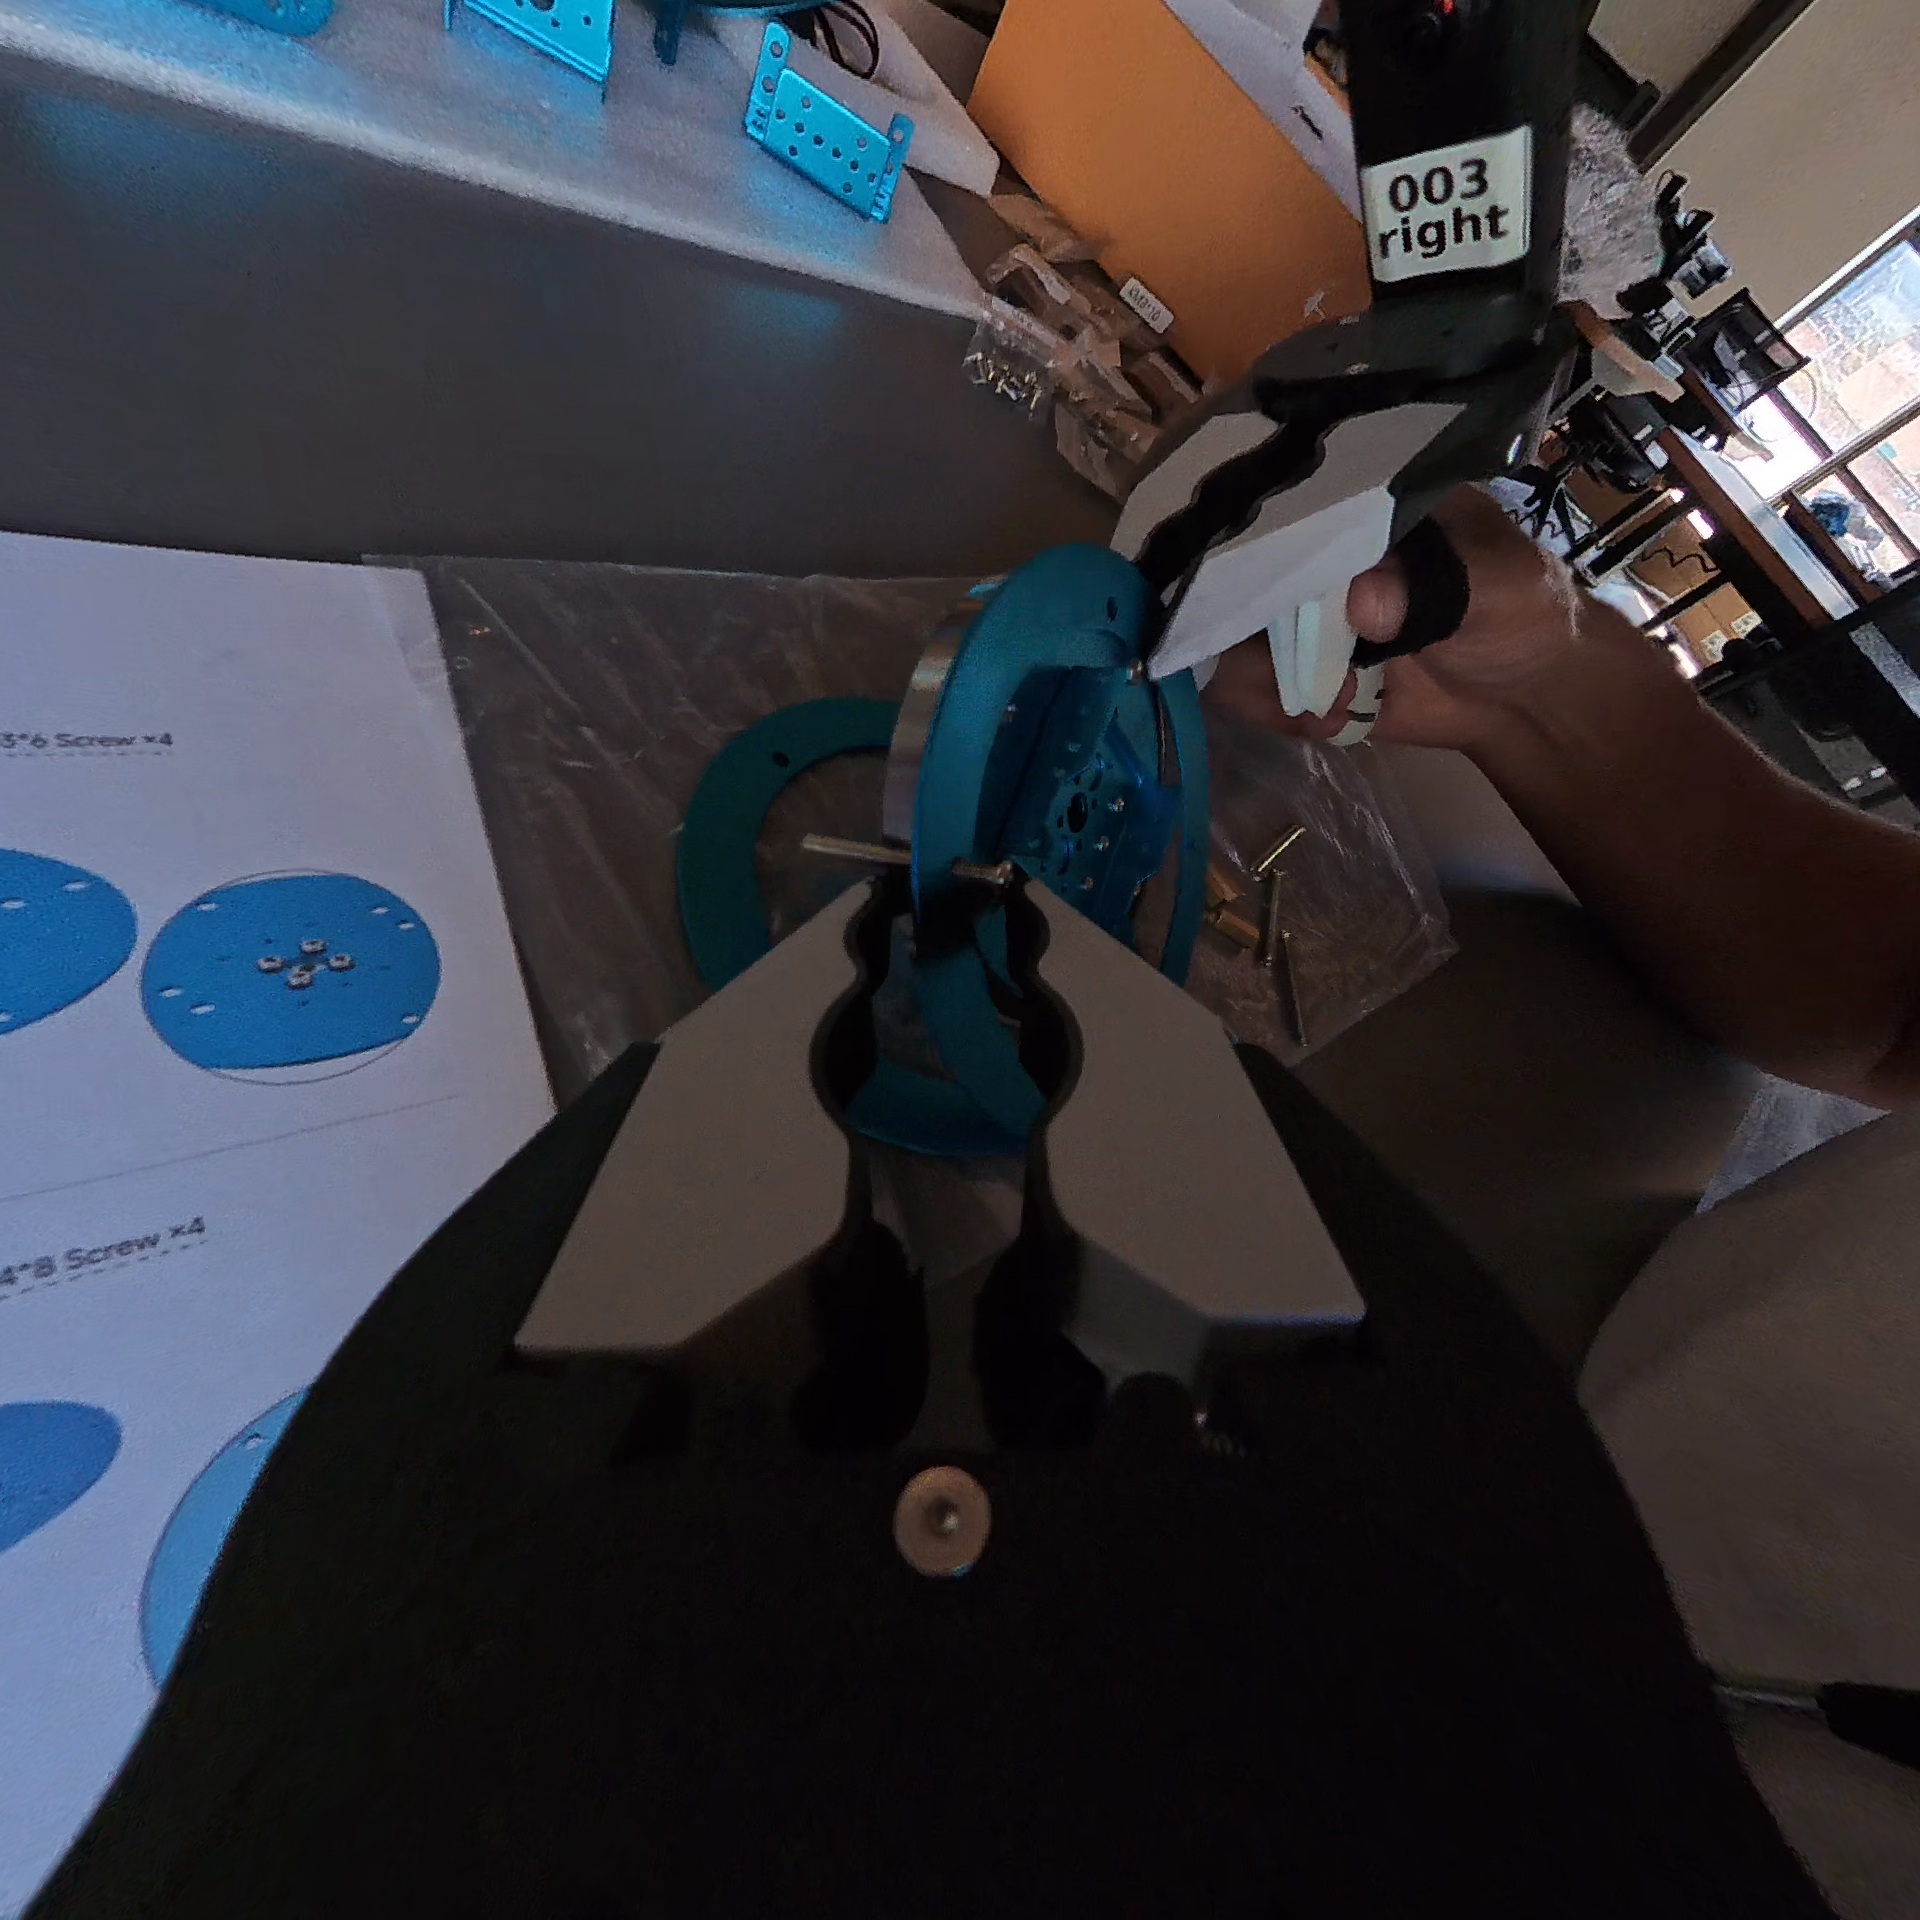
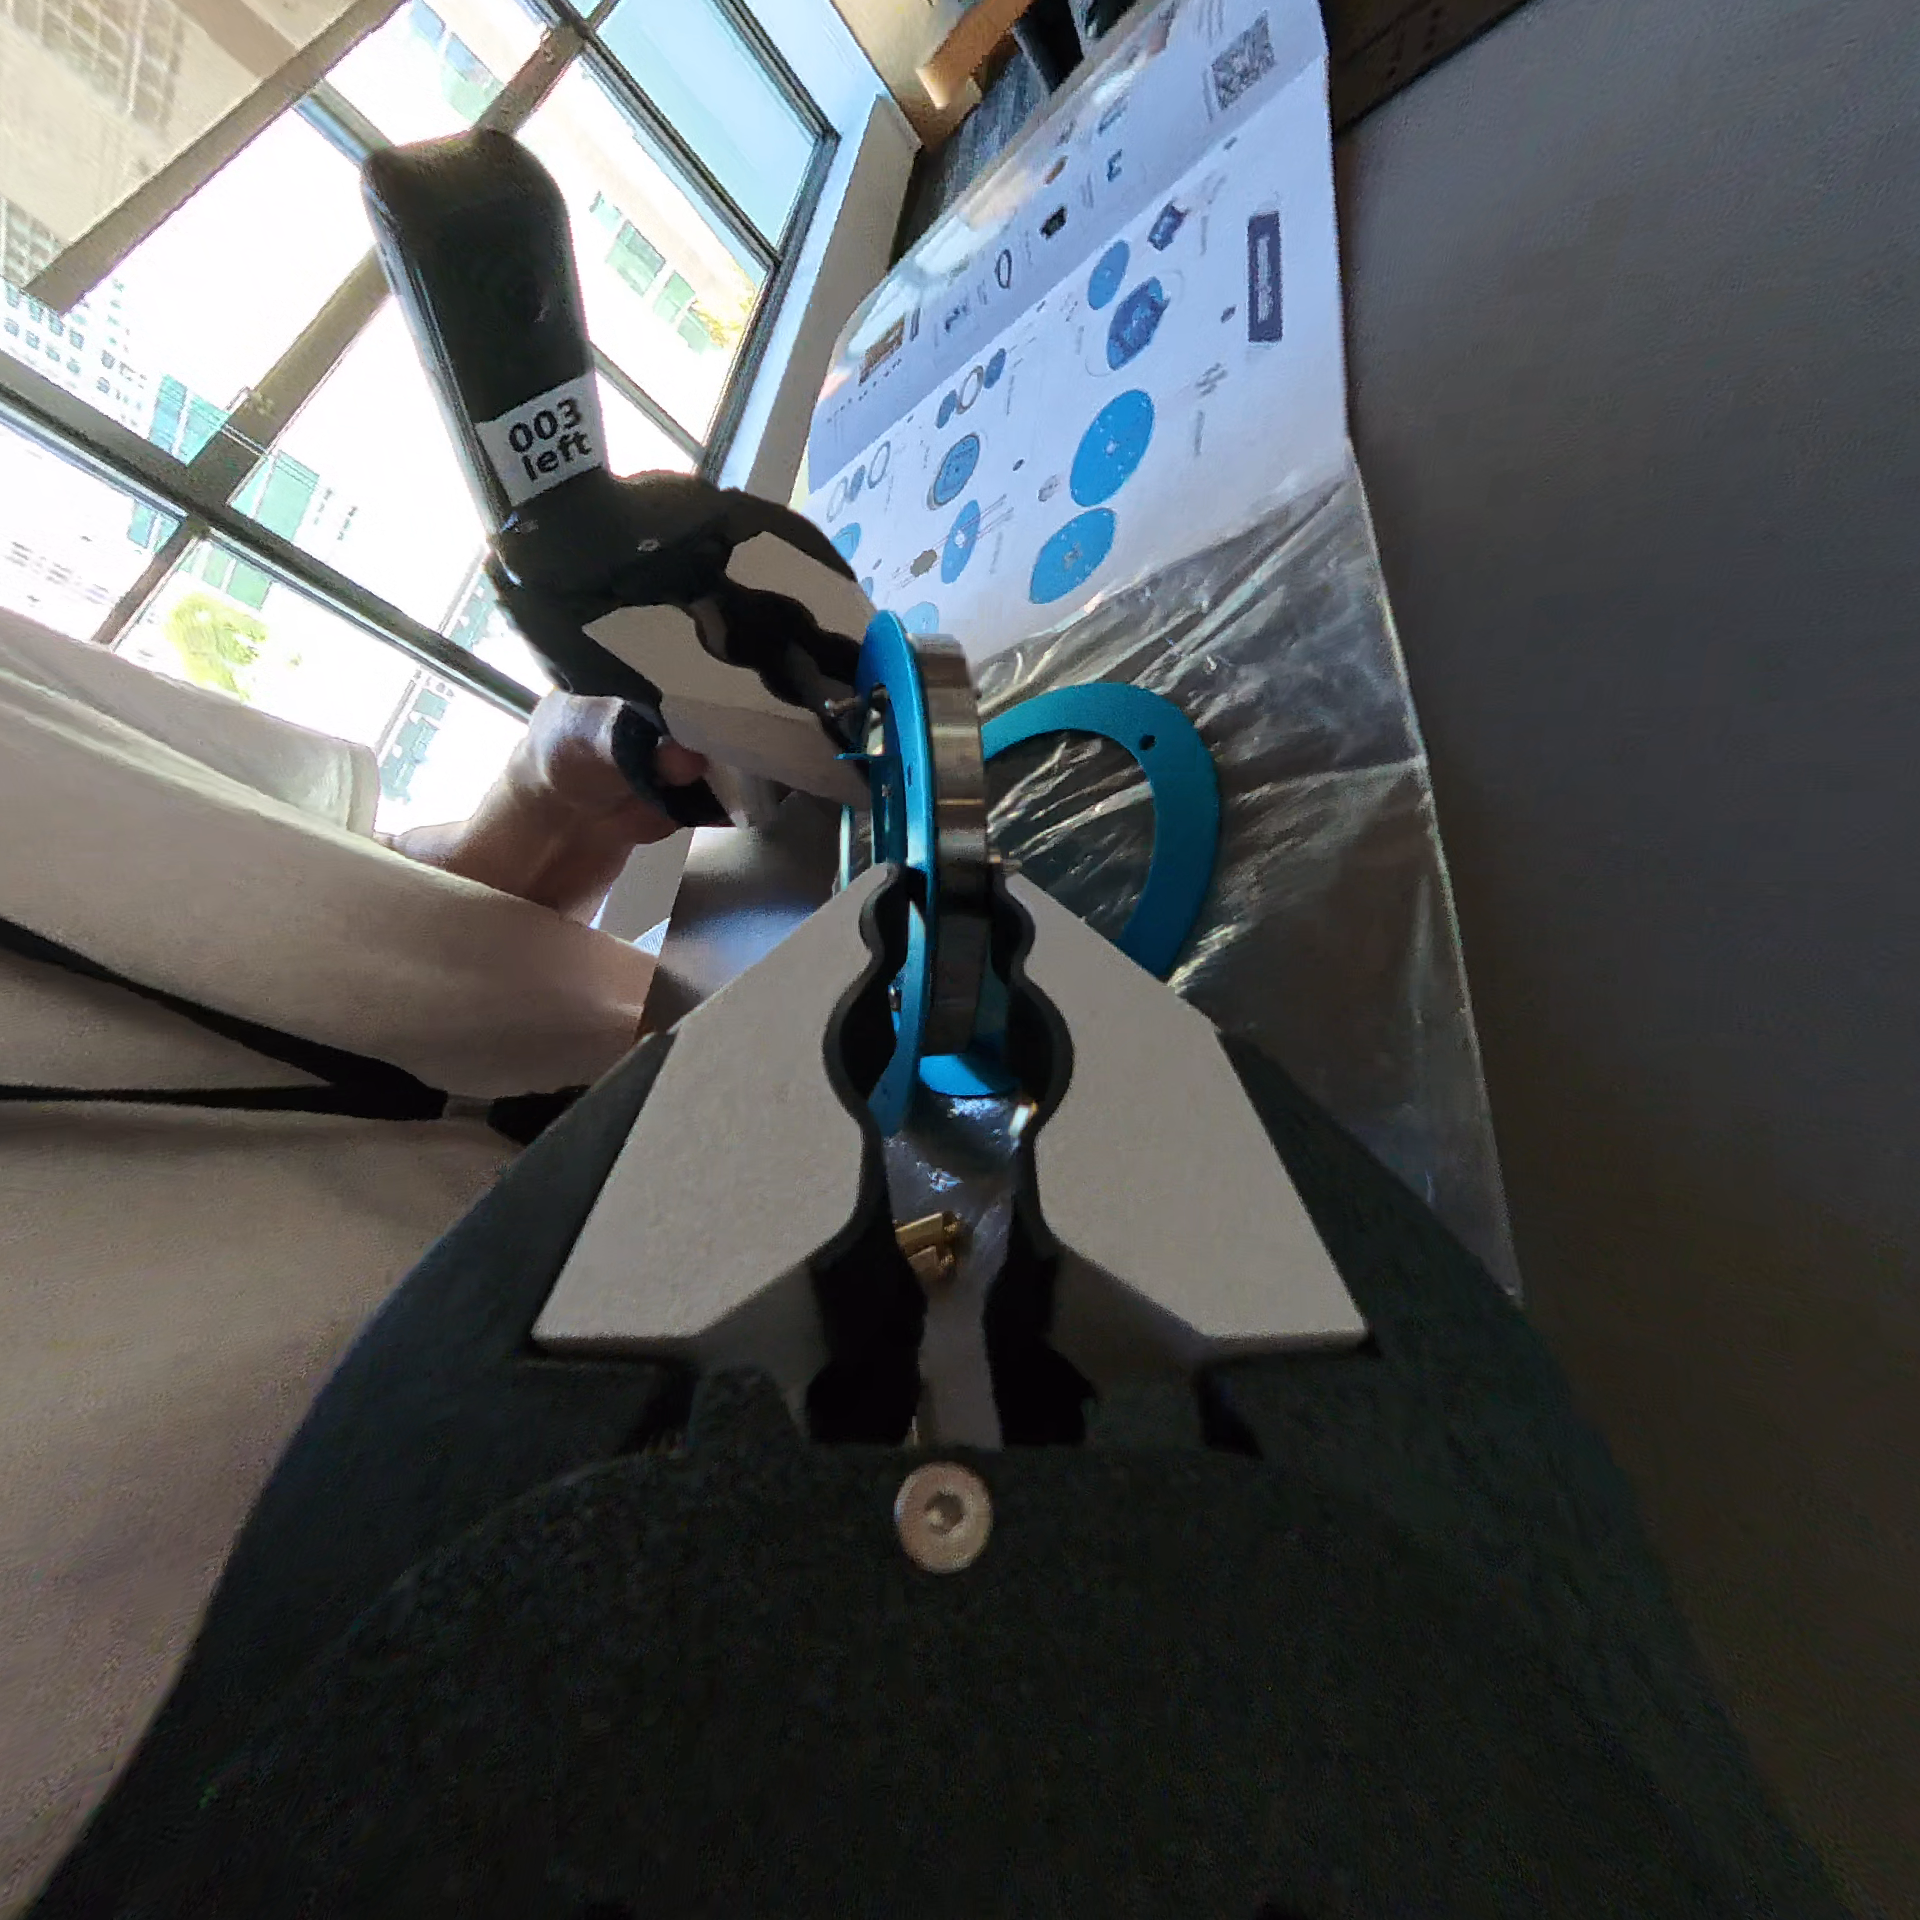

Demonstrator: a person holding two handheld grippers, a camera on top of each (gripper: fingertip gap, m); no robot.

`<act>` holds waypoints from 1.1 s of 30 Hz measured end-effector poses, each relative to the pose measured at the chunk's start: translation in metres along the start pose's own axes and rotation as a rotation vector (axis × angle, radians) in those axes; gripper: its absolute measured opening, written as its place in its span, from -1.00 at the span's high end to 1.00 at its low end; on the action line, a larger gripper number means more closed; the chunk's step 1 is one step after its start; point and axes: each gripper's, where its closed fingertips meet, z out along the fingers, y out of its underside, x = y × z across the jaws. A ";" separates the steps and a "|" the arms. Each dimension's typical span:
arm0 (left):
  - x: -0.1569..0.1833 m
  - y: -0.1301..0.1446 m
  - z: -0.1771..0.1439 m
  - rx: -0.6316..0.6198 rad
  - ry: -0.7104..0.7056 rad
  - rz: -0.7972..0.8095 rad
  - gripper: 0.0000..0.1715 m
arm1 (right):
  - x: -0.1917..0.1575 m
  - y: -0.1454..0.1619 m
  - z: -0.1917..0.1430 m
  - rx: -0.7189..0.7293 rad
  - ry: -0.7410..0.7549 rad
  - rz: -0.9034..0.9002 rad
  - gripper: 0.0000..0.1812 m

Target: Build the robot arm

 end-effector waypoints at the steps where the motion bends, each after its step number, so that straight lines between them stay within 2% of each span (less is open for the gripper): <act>1: 0.001 -0.001 -0.001 0.008 -0.005 0.039 0.76 | -0.002 -0.001 -0.001 0.007 -0.006 -0.020 0.86; 4: 0.003 -0.005 -0.003 0.021 -0.026 0.147 0.76 | -0.007 -0.002 -0.002 0.024 -0.003 -0.087 0.85; 9: 0.008 -0.007 -0.006 0.031 -0.006 0.249 0.76 | -0.012 0.004 -0.003 -0.032 -0.055 -0.113 0.83; 12: 0.017 -0.015 -0.011 0.072 0.043 0.315 0.80 | -0.009 0.008 -0.001 -0.069 -0.027 -0.205 0.80; 14: 0.029 -0.022 -0.013 0.105 0.107 0.343 0.85 | -0.006 0.010 0.004 -0.099 0.010 -0.273 0.72; 18: 0.031 -0.026 -0.012 0.076 0.125 0.355 0.84 | -0.003 0.023 0.013 -0.197 0.016 -0.279 0.81; 21: 0.031 -0.022 -0.013 0.055 0.134 0.371 0.84 | -0.006 0.021 0.011 -0.167 0.011 -0.305 0.83; 27: 0.046 -0.013 -0.016 0.011 0.252 0.382 0.83 | -0.015 0.019 0.006 -0.143 0.032 -0.499 0.83; 33: 0.052 -0.010 -0.015 -0.025 0.287 0.449 0.83 | -0.018 0.022 0.004 -0.161 0.028 -0.503 0.83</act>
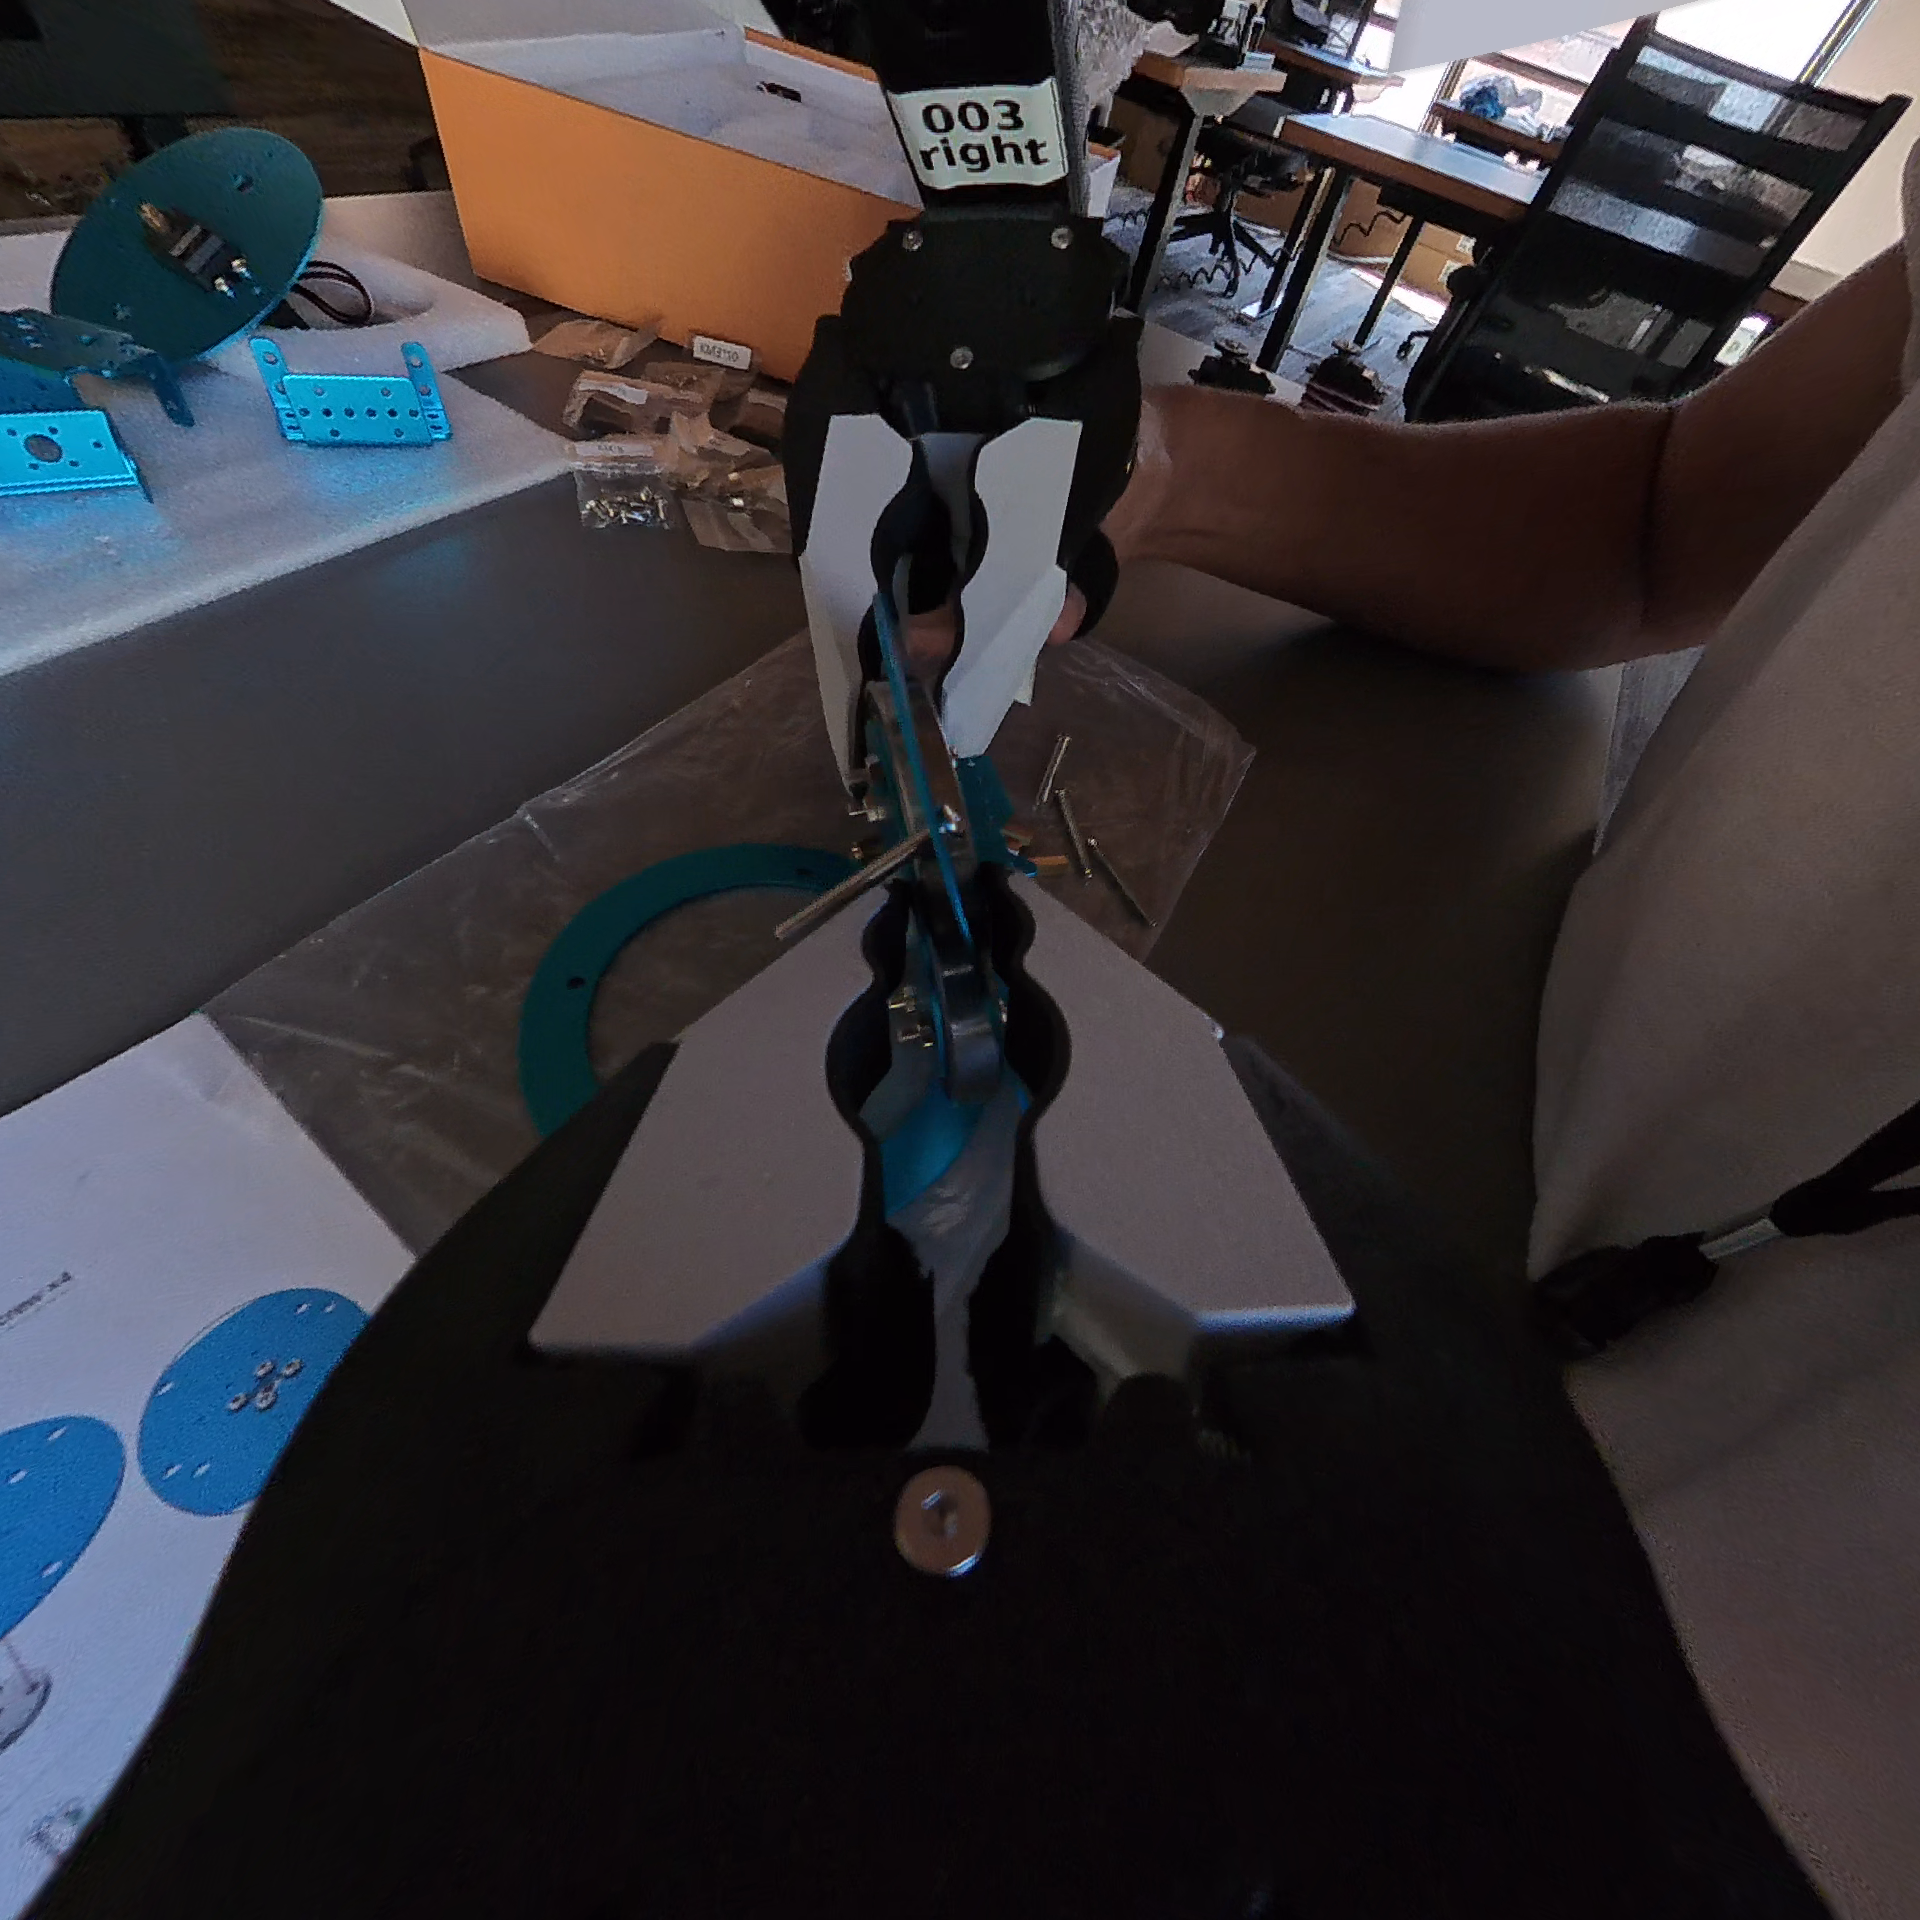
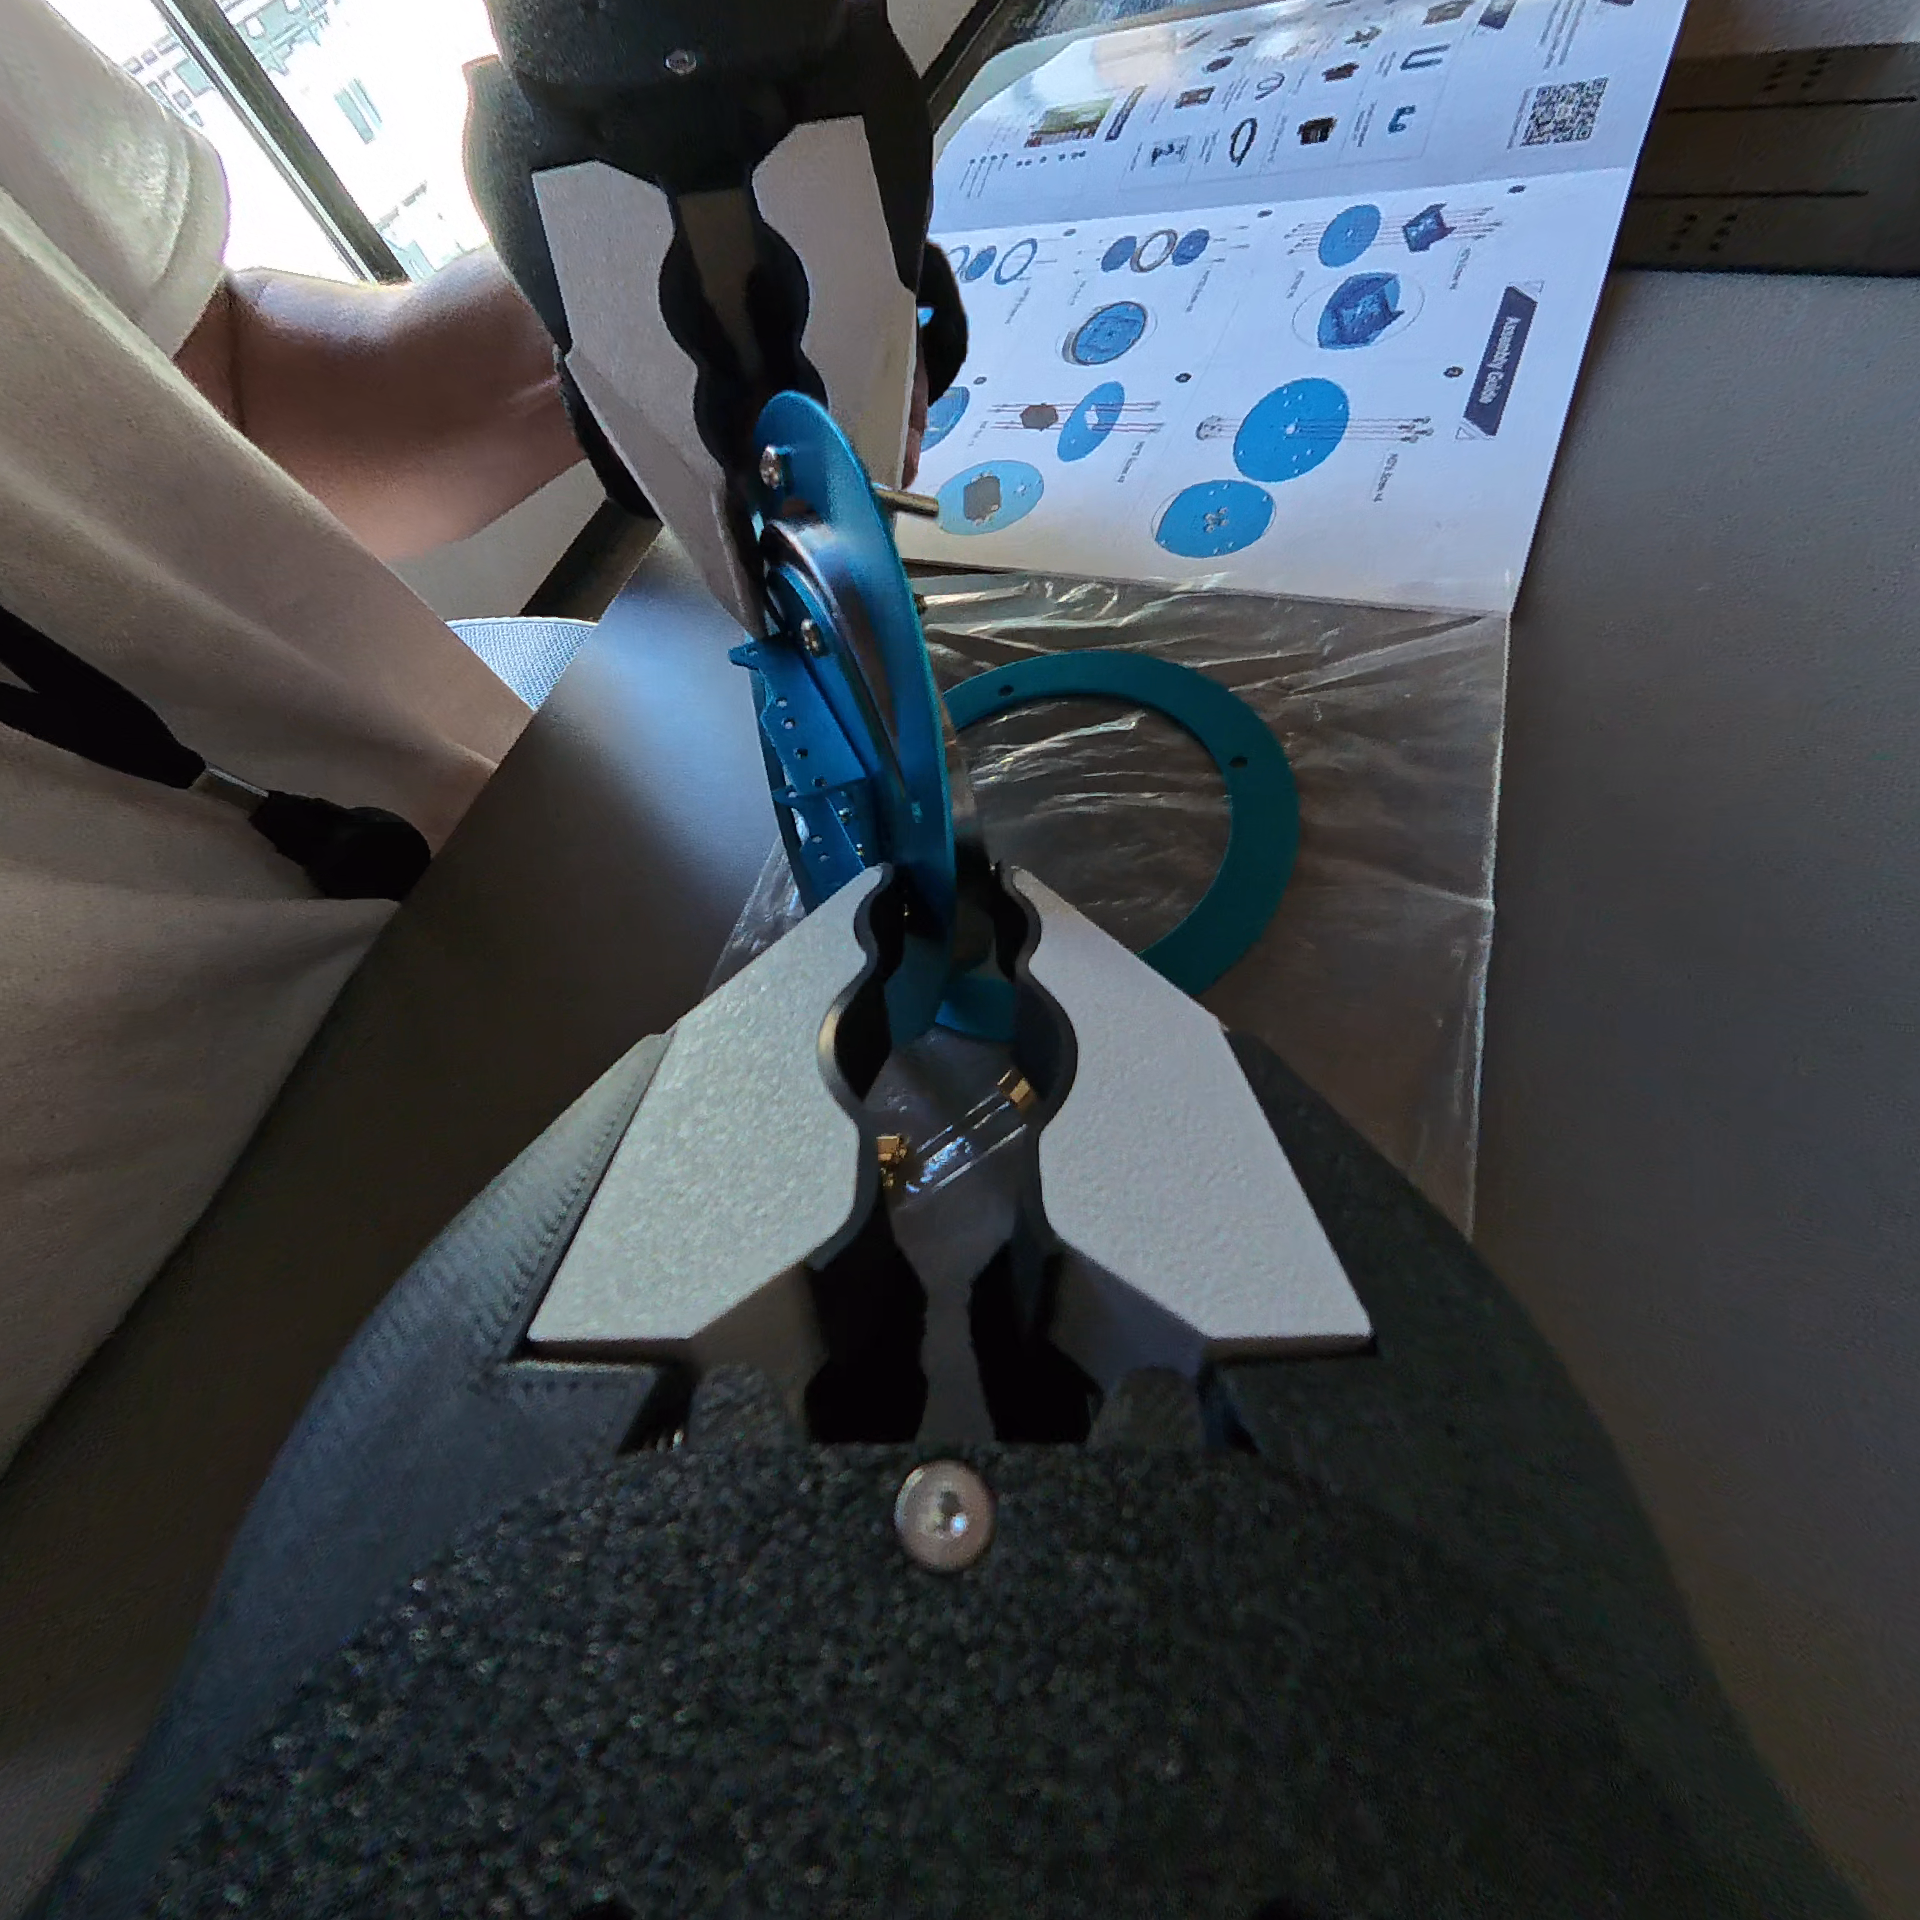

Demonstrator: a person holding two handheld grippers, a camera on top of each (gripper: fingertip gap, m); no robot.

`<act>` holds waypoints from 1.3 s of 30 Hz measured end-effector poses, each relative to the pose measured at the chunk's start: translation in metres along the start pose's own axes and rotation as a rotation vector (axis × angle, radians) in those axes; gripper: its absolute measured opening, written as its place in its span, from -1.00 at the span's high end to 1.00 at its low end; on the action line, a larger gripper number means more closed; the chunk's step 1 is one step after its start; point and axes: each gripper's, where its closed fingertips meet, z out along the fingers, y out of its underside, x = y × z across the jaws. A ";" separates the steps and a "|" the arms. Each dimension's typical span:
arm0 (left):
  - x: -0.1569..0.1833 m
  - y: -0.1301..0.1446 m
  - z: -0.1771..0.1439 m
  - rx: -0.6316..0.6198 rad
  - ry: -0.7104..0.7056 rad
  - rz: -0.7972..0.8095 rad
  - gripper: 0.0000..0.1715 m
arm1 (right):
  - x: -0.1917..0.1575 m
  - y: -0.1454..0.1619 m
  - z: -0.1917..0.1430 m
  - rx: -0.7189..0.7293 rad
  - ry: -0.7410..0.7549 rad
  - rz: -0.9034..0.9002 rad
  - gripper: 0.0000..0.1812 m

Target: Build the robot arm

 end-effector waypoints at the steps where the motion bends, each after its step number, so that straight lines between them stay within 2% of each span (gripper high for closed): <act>1: -0.001 0.000 0.000 -0.007 -0.004 0.018 0.83 | 0.001 0.000 0.000 0.000 0.001 0.004 0.83; 4: -0.001 0.001 -0.001 -0.001 0.017 0.033 0.83 | -0.001 -0.003 -0.001 0.049 -0.041 0.007 0.80; 6: -0.001 0.001 -0.002 0.016 0.051 0.005 0.84 | -0.001 -0.010 -0.002 0.098 -0.070 -0.005 0.62; 9: -0.004 0.001 -0.002 0.035 0.073 -0.038 0.84 | -0.004 -0.010 0.003 0.063 -0.100 -0.036 0.57; 10: -0.005 0.000 -0.001 0.040 0.082 -0.055 0.84 | -0.006 -0.010 0.005 0.052 -0.110 -0.041 0.59; 12: -0.005 -0.001 -0.001 0.047 0.104 -0.083 0.84 | -0.009 -0.010 0.008 0.041 -0.132 -0.050 0.80; 15: -0.004 -0.009 -0.005 0.085 0.162 -0.148 0.85 | -0.014 -0.017 0.005 0.049 -0.200 0.034 0.81; 19: -0.003 -0.037 -0.018 0.185 0.280 -0.245 0.84 | -0.025 -0.052 -0.012 0.188 -0.324 0.188 0.83; 24: -0.003 -0.037 -0.020 0.126 0.273 -0.174 0.85 | -0.026 -0.053 -0.012 0.103 -0.320 0.216 0.83; 26: -0.008 -0.040 -0.021 0.138 0.249 -0.164 0.85 | -0.021 -0.057 -0.013 0.113 -0.287 0.203 0.83; 32: -0.022 -0.055 -0.026 0.177 0.249 -0.210 0.86 | -0.012 -0.069 -0.018 0.121 -0.231 0.145 0.81; 35: -0.027 -0.058 -0.029 0.199 0.255 -0.235 0.86 | -0.012 -0.075 -0.019 0.145 -0.238 0.145 0.73; 37: -0.029 -0.056 -0.028 0.196 0.249 -0.245 0.86 | -0.011 -0.073 -0.016 0.141 -0.246 0.157 0.71; 39: -0.027 -0.052 -0.026 0.188 0.250 -0.235 0.86 | -0.011 -0.065 -0.009 0.086 -0.234 0.118 0.78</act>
